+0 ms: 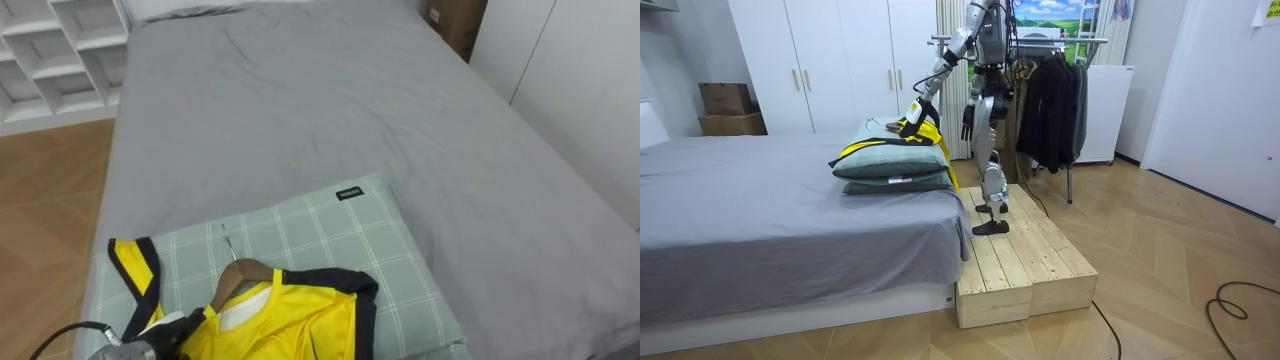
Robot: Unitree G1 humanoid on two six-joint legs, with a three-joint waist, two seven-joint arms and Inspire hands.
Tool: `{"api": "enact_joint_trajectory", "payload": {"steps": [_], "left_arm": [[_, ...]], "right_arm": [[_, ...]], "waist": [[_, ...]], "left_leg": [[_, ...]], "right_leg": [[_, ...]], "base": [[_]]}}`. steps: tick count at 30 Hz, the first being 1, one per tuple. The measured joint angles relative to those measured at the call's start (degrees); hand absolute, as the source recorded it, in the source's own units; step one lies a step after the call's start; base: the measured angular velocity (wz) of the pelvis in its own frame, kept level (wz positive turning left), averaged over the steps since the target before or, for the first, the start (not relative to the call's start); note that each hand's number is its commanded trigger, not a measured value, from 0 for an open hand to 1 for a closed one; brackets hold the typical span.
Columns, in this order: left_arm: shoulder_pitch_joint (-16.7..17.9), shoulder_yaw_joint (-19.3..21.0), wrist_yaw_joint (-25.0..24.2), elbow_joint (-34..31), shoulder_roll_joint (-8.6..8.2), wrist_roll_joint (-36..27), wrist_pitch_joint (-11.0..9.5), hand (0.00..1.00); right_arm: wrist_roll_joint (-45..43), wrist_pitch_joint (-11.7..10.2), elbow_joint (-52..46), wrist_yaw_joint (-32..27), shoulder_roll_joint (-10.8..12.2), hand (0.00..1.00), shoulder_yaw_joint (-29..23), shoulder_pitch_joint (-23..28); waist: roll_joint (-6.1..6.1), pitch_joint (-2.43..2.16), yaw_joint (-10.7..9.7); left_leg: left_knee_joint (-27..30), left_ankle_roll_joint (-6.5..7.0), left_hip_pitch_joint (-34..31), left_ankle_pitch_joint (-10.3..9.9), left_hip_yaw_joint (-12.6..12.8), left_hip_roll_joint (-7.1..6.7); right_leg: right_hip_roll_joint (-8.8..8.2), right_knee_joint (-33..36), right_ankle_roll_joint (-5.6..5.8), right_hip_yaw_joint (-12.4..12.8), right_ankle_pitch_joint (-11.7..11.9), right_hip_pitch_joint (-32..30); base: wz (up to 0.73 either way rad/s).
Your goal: Hang clothes
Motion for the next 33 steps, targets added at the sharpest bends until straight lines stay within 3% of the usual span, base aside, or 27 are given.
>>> {"api": "enact_joint_trajectory", "payload": {"steps": [5, 13, 23, 27, 33], "left_arm": [[0.0, 0.2, 2.3, 0.2, -0.64, 0.0, 0.0, 0.00], [0.0, 0.2, 8.8, 1.1, -1.86, -0.1, -0.6, 0.00], [-0.9, 2.7, 13.9, 1.9, -1.67, -0.2, -2.9, 0.00], [-2.7, 4.3, 15.8, 4.4, -1.57, -1.2, -3.5, 0.00], [-3.4, 5.4, 17.6, 4.4, -1.54, -1.2, -3.9, 0.00]], "right_arm": [[0.5, 0.1, -0.1, 0.0, 0.1, 0.00, 0.1, -0.1], [2.1, 0.0, 0.0, -0.8, 0.4, 0.00, 1.4, -0.5], [1.5, -0.1, 0.3, -1.7, 1.4, 0.00, 1.7, -3.2], [1.6, -0.1, 0.2, -1.6, 2.1, 0.00, 2.4, -4.2], [2.3, 0.0, 0.3, -0.8, 1.9, 0.00, 4.1, -4.4]], "waist": [[-0.12, 0.13, 0.0], [-1.07, 0.81, 0.1], [-2.05, 1.35, 0.4], [-3.10, 1.85, 0.6], [-4.08, 1.74, 1.1]], "left_leg": [[-0.2, 0.00, -0.3, 0.0, 0.0, -0.01], [0.5, -0.02, -1.6, 0.0, -0.2, 0.05], [0.4, -0.25, -4.8, 1.0, 0.4, 0.57], [0.5, -0.46, -5.4, 1.4, 0.7, 0.81], [0.8, -0.39, -6.4, 1.7, 1.1, 0.83]], "right_leg": [[-0.02, 0.0, 0.00, 0.0, 0.0, -0.5], [0.01, 0.0, 0.00, 0.0, 0.0, -1.5], [0.24, 2.1, -0.18, 0.2, 0.1, -5.9], [0.46, 2.7, -0.50, 0.9, 0.1, -6.9], [0.47, 3.2, -0.55, 1.5, 0.1, -8.1]], "base": [[0.00], [0.01], [-0.02], [-0.05], [-0.03]]}}
